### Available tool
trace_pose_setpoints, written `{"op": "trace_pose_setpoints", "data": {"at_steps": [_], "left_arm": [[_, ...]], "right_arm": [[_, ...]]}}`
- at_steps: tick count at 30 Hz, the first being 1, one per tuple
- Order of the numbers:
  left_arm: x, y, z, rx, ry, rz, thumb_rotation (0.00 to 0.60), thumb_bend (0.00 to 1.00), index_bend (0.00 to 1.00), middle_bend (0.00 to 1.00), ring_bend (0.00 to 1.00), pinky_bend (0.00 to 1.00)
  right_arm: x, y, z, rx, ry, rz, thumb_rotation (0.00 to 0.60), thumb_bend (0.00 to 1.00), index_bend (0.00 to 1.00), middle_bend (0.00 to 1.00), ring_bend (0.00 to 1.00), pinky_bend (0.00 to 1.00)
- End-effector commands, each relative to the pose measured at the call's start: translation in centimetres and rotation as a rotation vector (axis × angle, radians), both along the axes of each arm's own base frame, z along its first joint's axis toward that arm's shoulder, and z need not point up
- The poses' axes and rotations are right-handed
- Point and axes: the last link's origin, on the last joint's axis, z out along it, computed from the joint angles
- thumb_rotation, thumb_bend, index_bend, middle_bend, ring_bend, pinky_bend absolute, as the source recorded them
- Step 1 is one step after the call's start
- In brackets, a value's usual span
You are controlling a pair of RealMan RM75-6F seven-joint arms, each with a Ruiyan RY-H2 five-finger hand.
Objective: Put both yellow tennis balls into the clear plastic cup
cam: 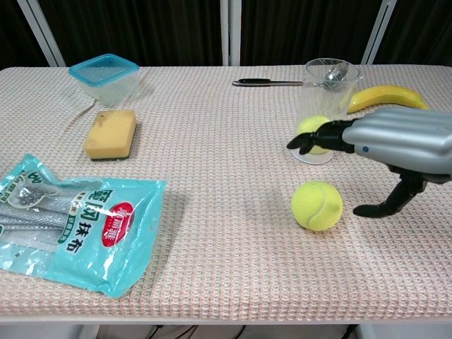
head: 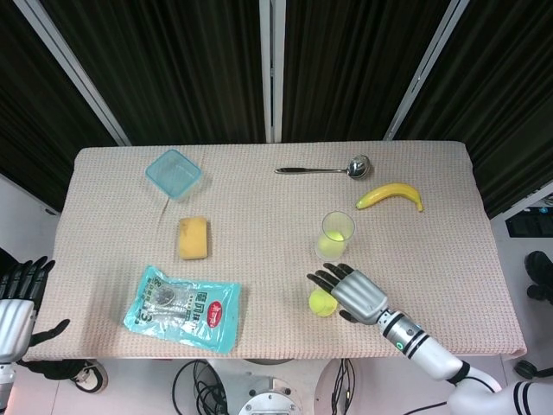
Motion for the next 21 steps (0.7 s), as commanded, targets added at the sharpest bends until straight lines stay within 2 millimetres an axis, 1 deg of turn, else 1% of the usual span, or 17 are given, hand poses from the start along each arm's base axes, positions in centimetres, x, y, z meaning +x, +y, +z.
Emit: {"op": "trace_pose_setpoints", "data": {"at_steps": [1,5,7,9,10,11,12,14,17,19,21], "left_arm": [[0.0,0.1,0.0,-0.003,0.003,0.001,0.600,0.03,0.00,0.00,0.00,0.00],[0.0,0.1,0.0,0.000,0.004,0.001,0.600,0.03,0.00,0.00,0.00,0.00],[0.0,0.0,0.1,0.002,0.002,0.001,0.600,0.03,0.00,0.00,0.00,0.00],[-0.1,0.0,0.2,0.004,0.000,0.003,0.600,0.03,0.00,0.00,0.00,0.00],[-0.1,0.0,0.2,0.004,-0.001,0.005,0.600,0.03,0.00,0.00,0.00,0.00],[-0.1,-0.1,0.2,0.003,-0.002,0.006,0.600,0.03,0.00,0.00,0.00,0.00],[-0.2,-0.1,0.2,0.003,-0.002,0.007,0.600,0.03,0.00,0.00,0.00,0.00],[-0.1,0.0,0.2,0.002,-0.002,0.005,0.600,0.03,0.00,0.00,0.00,0.00],[0.0,0.0,0.2,0.003,-0.001,0.000,0.600,0.03,0.00,0.00,0.00,0.00],[0.0,0.0,0.2,0.004,0.000,-0.003,0.600,0.03,0.00,0.00,0.00,0.00],[0.1,0.0,0.2,0.006,0.001,-0.005,0.600,0.03,0.00,0.00,0.00,0.00]], "right_arm": [[-0.3,-0.1,-1.7,0.033,0.018,-0.007,0.600,0.18,0.08,0.11,0.05,0.22],[-0.2,0.0,-3.0,0.049,0.016,0.000,0.600,0.18,0.06,0.11,0.05,0.23],[-0.1,-0.1,-3.4,0.035,0.019,0.015,0.600,0.18,0.08,0.14,0.08,0.30],[0.0,-0.1,-3.6,0.010,0.008,0.029,0.600,0.19,0.18,0.23,0.19,0.42],[0.1,-0.1,-3.7,-0.005,-0.001,0.035,0.600,0.21,0.28,0.33,0.29,0.53],[0.1,-0.1,-3.7,-0.014,-0.006,0.040,0.600,0.23,0.38,0.41,0.38,0.62],[0.2,-0.1,-3.7,-0.024,-0.011,0.048,0.600,0.24,0.44,0.46,0.42,0.66],[0.3,-0.1,-3.5,-0.046,-0.022,0.068,0.600,0.28,0.60,0.57,0.52,0.75],[0.8,-0.1,-2.9,-0.076,-0.055,0.086,0.600,0.30,0.69,0.64,0.57,0.79],[1.4,-0.3,-2.2,-0.098,-0.086,0.100,0.600,0.31,0.70,0.65,0.58,0.80],[2.5,-0.5,-1.1,-0.132,-0.133,0.120,0.600,0.31,0.70,0.65,0.58,0.80]]}}
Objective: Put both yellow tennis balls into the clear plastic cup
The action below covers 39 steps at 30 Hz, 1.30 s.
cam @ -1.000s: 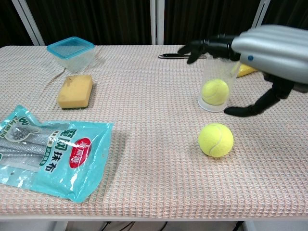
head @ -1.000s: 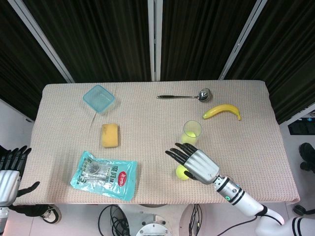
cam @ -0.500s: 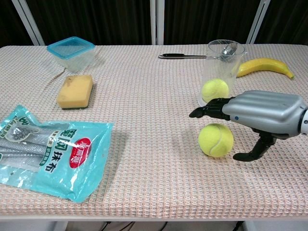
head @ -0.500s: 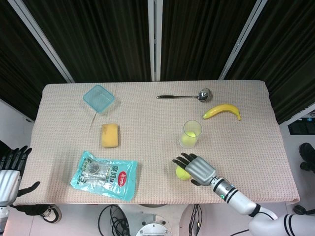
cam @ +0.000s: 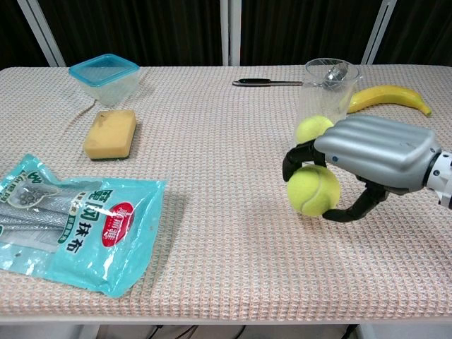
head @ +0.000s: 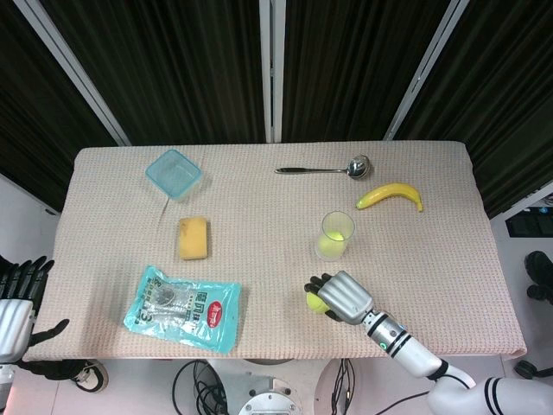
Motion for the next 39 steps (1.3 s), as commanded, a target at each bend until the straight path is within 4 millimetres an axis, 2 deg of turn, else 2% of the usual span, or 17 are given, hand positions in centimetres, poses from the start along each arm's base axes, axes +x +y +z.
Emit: {"op": "trace_pose_setpoints", "data": {"at_steps": [1,6,11,16,25,27,32,35,39], "left_arm": [[0.1,0.0,0.0,0.001,0.002,-0.001,0.600,0.03,0.00,0.00,0.00,0.00],[0.3,0.0,0.0,0.000,0.007,-0.003,0.600,0.03,0.00,0.00,0.00,0.00],[0.4,0.1,-0.2,-0.014,0.017,-0.005,0.600,0.03,0.00,0.00,0.00,0.00],[0.5,0.2,-0.2,-0.011,0.018,-0.009,0.600,0.03,0.00,0.00,0.00,0.00],[0.3,0.4,-0.2,-0.017,0.018,-0.002,0.600,0.03,0.00,0.00,0.00,0.00],[0.3,0.4,-0.2,-0.017,0.018,-0.001,0.600,0.03,0.00,0.00,0.00,0.00],[0.2,0.4,-0.3,-0.018,0.016,0.002,0.600,0.03,0.00,0.00,0.00,0.00],[0.1,0.4,-0.2,-0.015,0.015,0.004,0.600,0.03,0.00,0.00,0.00,0.00],[0.2,0.4,-0.2,-0.015,0.014,0.004,0.600,0.03,0.00,0.00,0.00,0.00]], "right_arm": [[2.0,-0.5,2.1,-0.057,-0.091,0.037,0.600,0.31,0.70,0.65,0.58,0.80],[5.1,-1.9,6.1,-0.182,-0.239,0.089,0.600,0.32,0.71,0.65,0.58,0.80],[5.4,-4.7,8.7,-0.314,-0.217,0.053,0.600,0.31,0.71,0.65,0.58,0.80],[3.8,-6.9,8.9,-0.364,-0.157,-0.043,0.600,0.31,0.71,0.64,0.58,0.80],[1.9,-8.0,8.1,-0.376,-0.118,-0.093,0.600,0.30,0.66,0.58,0.55,0.70],[1.7,-8.0,8.0,-0.375,-0.103,-0.101,0.600,0.27,0.58,0.52,0.45,0.65],[1.8,-8.0,8.0,-0.339,-0.131,-0.126,0.600,0.18,0.18,0.20,0.10,0.34],[2.0,-8.0,8.4,-0.339,-0.147,-0.122,0.600,0.18,0.08,0.13,0.03,0.29],[1.8,-7.8,8.9,-0.342,-0.166,-0.121,0.600,0.18,0.03,0.11,0.02,0.29]]}}
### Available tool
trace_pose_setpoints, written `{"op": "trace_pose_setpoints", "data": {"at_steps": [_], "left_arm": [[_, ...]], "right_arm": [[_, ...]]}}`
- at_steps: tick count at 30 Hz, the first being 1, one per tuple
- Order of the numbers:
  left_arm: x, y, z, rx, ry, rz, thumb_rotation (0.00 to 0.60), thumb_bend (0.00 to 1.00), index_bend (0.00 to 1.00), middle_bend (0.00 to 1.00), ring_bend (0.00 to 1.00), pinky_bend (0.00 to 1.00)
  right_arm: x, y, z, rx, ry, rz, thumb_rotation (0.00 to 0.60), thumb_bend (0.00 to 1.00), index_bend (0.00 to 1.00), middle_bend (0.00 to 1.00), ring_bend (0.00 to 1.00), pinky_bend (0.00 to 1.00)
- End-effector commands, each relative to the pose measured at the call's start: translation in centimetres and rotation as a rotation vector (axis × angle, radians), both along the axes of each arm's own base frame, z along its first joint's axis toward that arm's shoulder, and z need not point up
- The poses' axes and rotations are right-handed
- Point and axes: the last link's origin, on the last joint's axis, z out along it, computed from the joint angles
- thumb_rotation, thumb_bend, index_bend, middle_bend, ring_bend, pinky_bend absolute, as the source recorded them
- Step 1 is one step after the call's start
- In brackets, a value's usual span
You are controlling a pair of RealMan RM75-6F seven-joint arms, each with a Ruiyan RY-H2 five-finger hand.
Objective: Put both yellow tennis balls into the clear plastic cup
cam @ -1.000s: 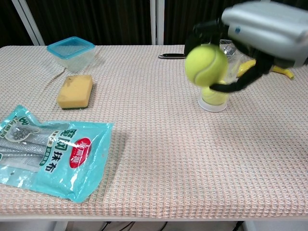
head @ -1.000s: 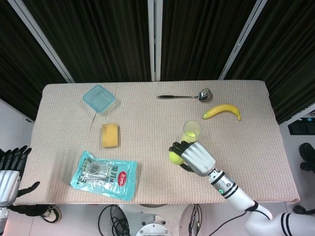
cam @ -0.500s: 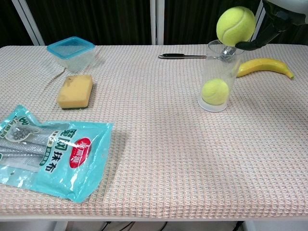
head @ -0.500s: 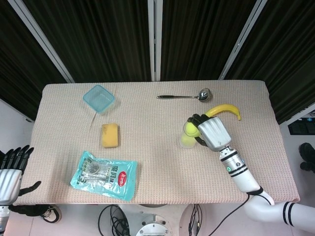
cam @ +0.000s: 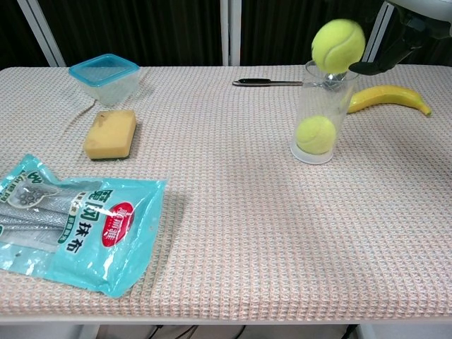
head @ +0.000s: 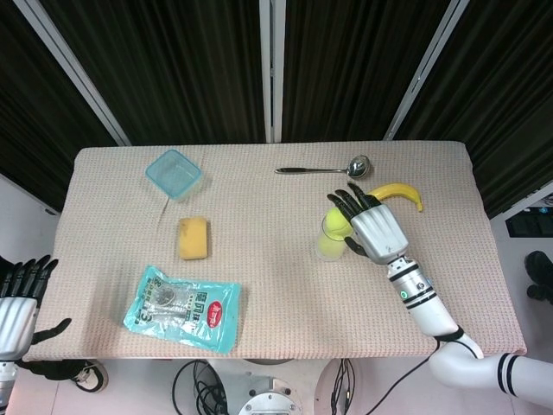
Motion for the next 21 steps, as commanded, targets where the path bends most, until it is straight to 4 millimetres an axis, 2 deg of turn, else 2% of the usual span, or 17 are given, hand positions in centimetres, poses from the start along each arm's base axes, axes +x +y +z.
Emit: {"op": "trace_pose_setpoints", "data": {"at_steps": [1,5,8,12,14,16,18,21], "left_arm": [[0.0,0.0,0.0,0.000,0.000,-0.002,0.600,0.03,0.00,0.00,0.00,0.00],[0.1,0.1,0.1,0.006,-0.009,-0.006,0.600,0.03,0.00,0.00,0.00,0.00],[0.1,0.1,0.2,0.011,-0.009,-0.016,0.600,0.03,0.00,0.00,0.00,0.00],[0.2,0.2,0.2,0.012,-0.006,-0.016,0.600,0.03,0.00,0.00,0.00,0.00],[0.3,0.3,0.1,0.009,-0.004,-0.016,0.600,0.03,0.00,0.00,0.00,0.00],[0.4,0.5,0.0,0.008,0.001,-0.022,0.600,0.03,0.00,0.00,0.00,0.00],[0.6,0.7,0.0,0.014,0.004,-0.034,0.600,0.03,0.00,0.00,0.00,0.00],[0.7,0.9,0.1,0.027,0.013,-0.051,0.600,0.03,0.00,0.00,0.00,0.00]], "right_arm": [[-0.3,0.3,0.5,-0.007,-0.010,0.003,0.600,0.18,0.02,0.10,0.02,0.29],[-1.7,1.6,1.3,-0.027,-0.028,-0.003,0.600,0.18,0.01,0.10,0.02,0.29],[-4.1,3.9,2.2,-0.064,-0.046,-0.005,0.600,0.18,0.01,0.11,0.02,0.28],[-8.7,7.8,4.2,-0.198,-0.005,-0.042,0.600,0.17,0.01,0.08,0.00,0.18],[-11.5,9.9,4.9,-0.252,0.041,-0.102,0.600,0.16,0.00,0.03,0.00,0.06],[-14.0,11.9,5.6,-0.260,0.063,-0.174,0.600,0.15,0.00,0.00,0.00,0.01],[-16.0,13.5,6.4,-0.265,0.046,-0.240,0.600,0.14,0.00,0.00,0.00,0.00],[-18.1,15.0,7.5,-0.304,0.060,-0.306,0.600,0.13,0.00,0.00,0.00,0.00]]}}
